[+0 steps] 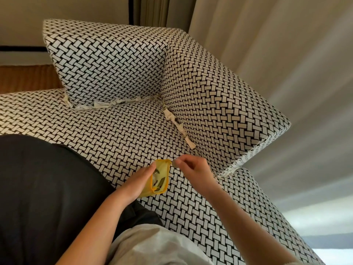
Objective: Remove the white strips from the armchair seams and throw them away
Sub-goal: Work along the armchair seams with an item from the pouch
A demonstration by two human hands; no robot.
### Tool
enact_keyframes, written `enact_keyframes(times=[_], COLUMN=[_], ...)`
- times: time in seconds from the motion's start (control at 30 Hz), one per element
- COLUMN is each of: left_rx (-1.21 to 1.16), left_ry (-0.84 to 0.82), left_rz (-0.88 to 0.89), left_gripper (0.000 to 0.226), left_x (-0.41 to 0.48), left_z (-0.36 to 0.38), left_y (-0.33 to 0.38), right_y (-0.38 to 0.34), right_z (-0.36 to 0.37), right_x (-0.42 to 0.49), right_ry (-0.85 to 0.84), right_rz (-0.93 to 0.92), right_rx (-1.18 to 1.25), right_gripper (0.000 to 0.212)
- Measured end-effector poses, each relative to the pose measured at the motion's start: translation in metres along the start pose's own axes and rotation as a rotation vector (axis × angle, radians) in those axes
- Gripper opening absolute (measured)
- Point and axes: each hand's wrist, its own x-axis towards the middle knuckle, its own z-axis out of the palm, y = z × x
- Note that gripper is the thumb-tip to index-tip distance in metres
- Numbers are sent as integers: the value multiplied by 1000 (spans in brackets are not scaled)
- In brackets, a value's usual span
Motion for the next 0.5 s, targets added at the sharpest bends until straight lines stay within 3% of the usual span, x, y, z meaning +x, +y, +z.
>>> enact_keyframes(times=[0.07,0.17,0.27,0.4,0.43,0.5], left_rx=[-85,-145,-143,-230,-280,-404], left_ry=[-20,-4,9,40,63,119], left_rz=[20,12,-37,-79,-95,-117], left_gripper=[35,41,64,123,128,105], left_x=[-2,1,7,13,17,18], left_z=[0,-2,-6,-11,-13,-15], left_y=[4,3,-5,-16,-20,-18], right_y=[-10,-7,3,15,16,12], right_z=[9,17,17,17,19,24], right_x=[2,1,1,7,10,16], right_ry=[-70,-76,26,113,97,43], right_rz=[-83,-147,-93,90,136,193], right_rx=[-80,-165,-90,8,19,27], right_gripper=[16,19,18,17,20,25])
